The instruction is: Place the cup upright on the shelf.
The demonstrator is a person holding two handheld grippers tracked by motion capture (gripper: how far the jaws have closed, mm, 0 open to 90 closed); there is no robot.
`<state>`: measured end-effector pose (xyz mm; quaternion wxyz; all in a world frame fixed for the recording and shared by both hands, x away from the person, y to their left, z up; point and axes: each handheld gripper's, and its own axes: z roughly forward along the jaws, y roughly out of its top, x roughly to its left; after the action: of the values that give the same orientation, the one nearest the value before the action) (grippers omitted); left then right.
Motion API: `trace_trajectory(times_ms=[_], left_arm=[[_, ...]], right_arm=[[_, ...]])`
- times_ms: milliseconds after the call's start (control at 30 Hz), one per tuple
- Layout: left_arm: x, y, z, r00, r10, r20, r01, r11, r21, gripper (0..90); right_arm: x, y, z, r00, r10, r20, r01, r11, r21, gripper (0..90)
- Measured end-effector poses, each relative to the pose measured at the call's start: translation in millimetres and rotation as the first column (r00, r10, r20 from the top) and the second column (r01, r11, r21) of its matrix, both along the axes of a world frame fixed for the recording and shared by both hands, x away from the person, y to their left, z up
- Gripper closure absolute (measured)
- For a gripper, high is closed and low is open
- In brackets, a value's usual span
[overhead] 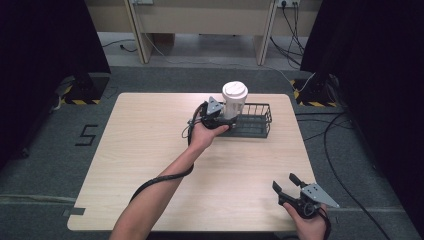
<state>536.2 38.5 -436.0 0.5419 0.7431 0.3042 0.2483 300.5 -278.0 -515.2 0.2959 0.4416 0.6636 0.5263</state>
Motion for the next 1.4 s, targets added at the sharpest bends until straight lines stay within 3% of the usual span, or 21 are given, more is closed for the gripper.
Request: trace_trajectory(times_ms=[600,833,1400], left_arm=[[-27.8,30.9,3.5,0.9995,-0.022,0.020,0.022,0.9994,0.028,14.4],[-41.7,46.4,1.7,0.9996,-0.022,0.016,0.022,0.9997,0.010,14.4],[-73.7,75.2,2.3,0.9987,-0.035,0.038,0.034,0.9993,0.016,14.4]], right_arm=[[0.0,0.0,0.0,1.0000,-0.002,0.000,0.002,1.0000,0.000,27.1],[0.2,0.1,0.1,1.0000,-0.002,-0.003,0.002,1.0000,-0.004,27.1],[0.4,0.4,0.1,1.0000,0.000,-0.004,0.000,1.0000,-0.007,27.0]])
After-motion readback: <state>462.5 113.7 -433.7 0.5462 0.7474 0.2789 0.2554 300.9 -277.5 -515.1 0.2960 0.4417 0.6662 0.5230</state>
